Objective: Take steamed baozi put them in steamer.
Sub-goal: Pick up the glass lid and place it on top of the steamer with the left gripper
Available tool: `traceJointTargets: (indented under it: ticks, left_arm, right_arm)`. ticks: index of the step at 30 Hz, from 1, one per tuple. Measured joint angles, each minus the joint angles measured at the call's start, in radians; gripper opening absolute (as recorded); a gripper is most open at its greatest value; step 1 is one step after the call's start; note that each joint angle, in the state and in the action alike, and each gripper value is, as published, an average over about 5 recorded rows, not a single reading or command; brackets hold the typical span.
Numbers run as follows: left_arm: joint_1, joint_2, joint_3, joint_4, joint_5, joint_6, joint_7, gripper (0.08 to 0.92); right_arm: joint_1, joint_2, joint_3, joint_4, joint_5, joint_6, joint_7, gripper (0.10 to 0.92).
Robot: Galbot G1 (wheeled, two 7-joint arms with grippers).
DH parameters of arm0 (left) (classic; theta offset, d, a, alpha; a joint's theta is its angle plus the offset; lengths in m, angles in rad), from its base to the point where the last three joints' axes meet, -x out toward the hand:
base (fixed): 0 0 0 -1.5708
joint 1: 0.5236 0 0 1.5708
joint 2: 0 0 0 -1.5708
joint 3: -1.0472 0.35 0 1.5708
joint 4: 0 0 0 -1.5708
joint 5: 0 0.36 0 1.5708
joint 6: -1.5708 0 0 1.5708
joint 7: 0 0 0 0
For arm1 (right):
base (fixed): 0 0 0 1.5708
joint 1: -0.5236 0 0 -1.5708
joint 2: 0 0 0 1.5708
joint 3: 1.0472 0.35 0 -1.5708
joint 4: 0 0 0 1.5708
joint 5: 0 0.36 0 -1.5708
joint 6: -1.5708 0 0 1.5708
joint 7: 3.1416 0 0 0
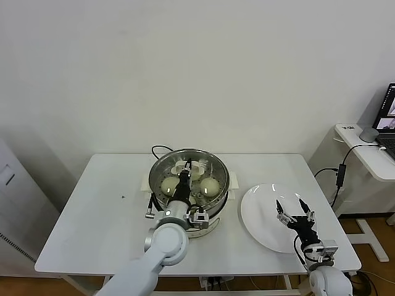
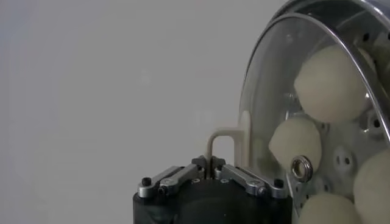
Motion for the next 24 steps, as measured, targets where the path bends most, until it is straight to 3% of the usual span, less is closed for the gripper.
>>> traceJointTargets:
  ticks: [20,24]
  left_arm:
    - [0.01,-0.014,0.004,0.025,-0.001,-0.006,-0.014,0.105]
    - [0.021,-0.01,0.003,0.02,-0.014,0.003,-0.02,0.16]
  right_arm:
    - [-0.005,0.0,0.016,-0.015,0.0,0.005,-0.008,0.823]
    - [-0.005,0.001,0.017,-0.02,0.001,0.008,-0.012,0.823]
